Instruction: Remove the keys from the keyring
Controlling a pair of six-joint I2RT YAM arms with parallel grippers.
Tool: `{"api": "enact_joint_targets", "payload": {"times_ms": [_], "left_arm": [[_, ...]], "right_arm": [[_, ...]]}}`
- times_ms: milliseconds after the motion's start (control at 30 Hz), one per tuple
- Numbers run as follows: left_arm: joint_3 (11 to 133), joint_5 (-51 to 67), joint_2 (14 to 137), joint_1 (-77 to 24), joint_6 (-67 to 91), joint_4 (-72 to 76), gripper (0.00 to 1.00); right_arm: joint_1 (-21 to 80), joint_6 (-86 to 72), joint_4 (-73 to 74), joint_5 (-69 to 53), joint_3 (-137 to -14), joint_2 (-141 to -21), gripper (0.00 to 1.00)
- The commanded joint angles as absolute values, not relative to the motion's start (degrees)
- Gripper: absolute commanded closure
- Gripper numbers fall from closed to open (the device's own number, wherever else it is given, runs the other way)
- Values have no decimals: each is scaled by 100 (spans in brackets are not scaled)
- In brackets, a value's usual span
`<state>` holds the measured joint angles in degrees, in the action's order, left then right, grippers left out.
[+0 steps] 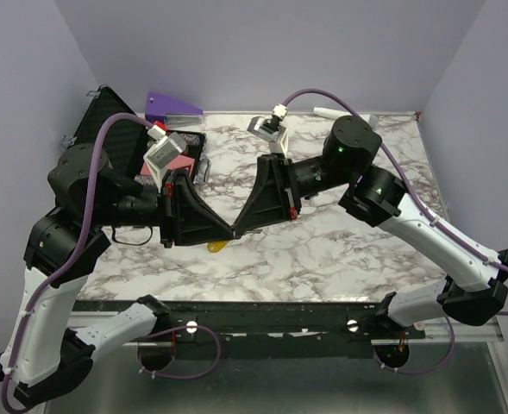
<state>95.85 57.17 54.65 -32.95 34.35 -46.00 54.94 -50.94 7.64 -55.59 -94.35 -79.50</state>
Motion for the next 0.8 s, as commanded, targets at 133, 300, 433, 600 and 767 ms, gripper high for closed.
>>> {"api": "enact_joint_targets", "payload": {"times_ms": [133, 300, 433, 600, 767], "left_arm": [[9703, 5933, 5493, -3278, 3472, -4562, 100], [9773, 5688, 5484, -3278, 3515, -4640, 100], [9922, 5056, 5537, -3261, 3586, -4973, 100], [9923, 4624, 5546, -3269, 4059, -4870, 100], [9888, 3755, 5449, -3270, 4684, -4641, 100]], "right_arm": [[5519, -4992, 712, -5344, -9571, -7998, 99], [5511, -4817, 948, -5107, -9606, -7954, 99], [5511, -4536, 1352, -4660, -9738, -7901, 99], [5511, -4272, 1766, -4167, -9835, -7822, 99], [5519, -4096, 1916, -3692, -9800, -7682, 99]]}}
